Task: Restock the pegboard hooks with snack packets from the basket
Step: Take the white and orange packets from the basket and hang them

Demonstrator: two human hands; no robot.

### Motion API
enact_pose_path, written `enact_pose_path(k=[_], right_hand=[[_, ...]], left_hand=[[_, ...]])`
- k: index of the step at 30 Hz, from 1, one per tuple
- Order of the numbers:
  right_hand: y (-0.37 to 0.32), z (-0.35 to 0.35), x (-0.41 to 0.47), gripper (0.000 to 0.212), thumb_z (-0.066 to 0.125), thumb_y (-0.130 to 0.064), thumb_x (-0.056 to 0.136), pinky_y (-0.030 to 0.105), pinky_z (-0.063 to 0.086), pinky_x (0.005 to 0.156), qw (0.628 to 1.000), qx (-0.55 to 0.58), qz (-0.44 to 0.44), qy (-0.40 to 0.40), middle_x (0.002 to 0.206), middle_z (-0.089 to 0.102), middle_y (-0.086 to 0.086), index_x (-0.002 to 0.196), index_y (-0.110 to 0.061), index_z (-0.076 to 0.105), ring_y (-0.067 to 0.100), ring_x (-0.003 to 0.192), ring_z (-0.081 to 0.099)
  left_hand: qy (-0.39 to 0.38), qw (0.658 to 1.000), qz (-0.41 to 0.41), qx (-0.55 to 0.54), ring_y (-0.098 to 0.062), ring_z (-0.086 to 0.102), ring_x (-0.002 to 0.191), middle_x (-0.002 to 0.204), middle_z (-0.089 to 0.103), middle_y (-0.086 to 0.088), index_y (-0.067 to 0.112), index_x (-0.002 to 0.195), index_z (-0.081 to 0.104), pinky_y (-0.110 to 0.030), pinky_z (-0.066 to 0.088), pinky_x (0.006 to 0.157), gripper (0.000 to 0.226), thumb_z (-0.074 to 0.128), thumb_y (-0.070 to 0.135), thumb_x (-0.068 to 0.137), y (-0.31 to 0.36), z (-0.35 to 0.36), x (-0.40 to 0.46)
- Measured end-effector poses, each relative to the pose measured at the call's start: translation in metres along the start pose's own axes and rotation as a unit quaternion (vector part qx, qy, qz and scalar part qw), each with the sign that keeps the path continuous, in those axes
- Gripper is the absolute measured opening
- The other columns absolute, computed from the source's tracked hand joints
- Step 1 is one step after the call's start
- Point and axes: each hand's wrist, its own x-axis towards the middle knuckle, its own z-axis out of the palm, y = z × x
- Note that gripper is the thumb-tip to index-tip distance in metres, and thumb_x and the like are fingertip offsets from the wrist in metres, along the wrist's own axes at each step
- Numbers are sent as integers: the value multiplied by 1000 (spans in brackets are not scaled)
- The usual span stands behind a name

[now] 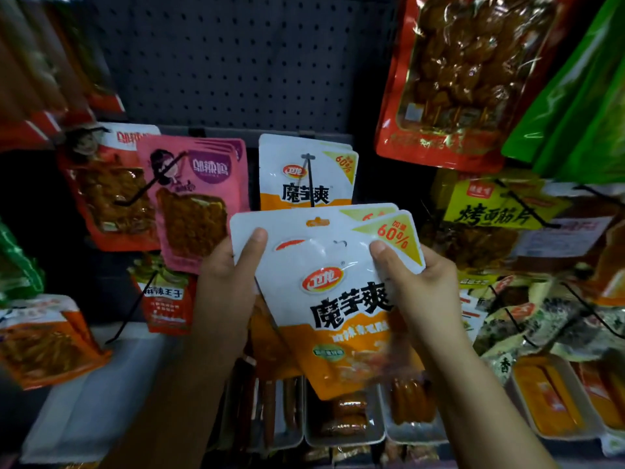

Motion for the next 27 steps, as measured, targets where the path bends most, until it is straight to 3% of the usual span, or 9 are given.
enact_pose_path(k=[3, 7, 11, 14, 17, 20, 24, 27], right_hand=[[-2, 7, 1, 13, 71, -32, 81, 16, 47, 50, 1000, 20, 1, 18, 66, 73, -10, 71, -24, 74, 2, 60, 67], [-1, 14, 5, 12, 70, -31, 81, 14, 47, 50, 999, 31, -13, 28, 65, 73, -11, 71, -25, 74, 0, 58, 66], [6, 18, 7, 29, 68, -23, 87, 8, 39, 44, 999, 22, -21, 29, 50, 62, -17, 60, -34, 70, -5, 44, 54], [12, 17, 6, 11, 71, -33, 82, 18, 45, 50, 998, 20, -3, 55, 60, 69, -9, 72, -30, 74, 3, 54, 58], [16, 18, 7, 17, 70, -38, 79, 28, 46, 55, 998, 21, 12, 61, 66, 70, 6, 79, -22, 74, 12, 63, 61], [21, 21, 10, 12, 70, -32, 84, 25, 49, 54, 998, 15, 19, 63, 67, 72, -6, 75, -26, 75, 8, 61, 63], [29, 26, 15, 17, 70, -35, 81, 37, 55, 63, 996, 11, 38, 84, 76, 76, 0, 76, -20, 74, 19, 73, 71], [34, 31, 22, 13, 70, -31, 85, 30, 55, 62, 995, 1, 40, 90, 79, 76, -6, 77, -20, 73, 13, 77, 73]], left_hand=[[8, 999, 40, 4, -3, 71, 78, 85, 74, 16, 42, 80, 73, -14, 52, 58, 27, 55, 26, 93, 8, 0, 12], [23, 999, 31, -5, -8, 72, 78, 83, 75, 12, 33, 78, 72, -19, 54, 58, 22, 57, 24, 92, 9, 1, 26], [30, 999, 15, 4, -11, 72, 76, 80, 75, 11, 28, 77, 69, -22, 55, 59, 18, 59, 24, 91, 6, 1, 37], [15, 1000, 16, 21, -10, 72, 76, 81, 75, 11, 28, 80, 69, -21, 55, 59, 15, 59, 25, 91, 2, 5, 40], [10, 1000, 0, 21, -8, 72, 76, 81, 74, 12, 28, 83, 68, -21, 55, 59, 13, 59, 25, 91, -4, 5, 45], [-10, 999, -15, 33, -8, 71, 79, 87, 74, 11, 29, 87, 68, -20, 56, 61, 10, 59, 27, 91, -11, 1, 50], [-62, 997, -28, 30, -9, 72, 83, 89, 75, 10, 27, 91, 68, -17, 54, 63, 11, 62, 19, 89, -21, -9, 60], [-73, 996, -32, 34, -9, 72, 84, 88, 75, 12, 27, 93, 67, -16, 54, 64, 13, 62, 16, 89, -30, -12, 68]])
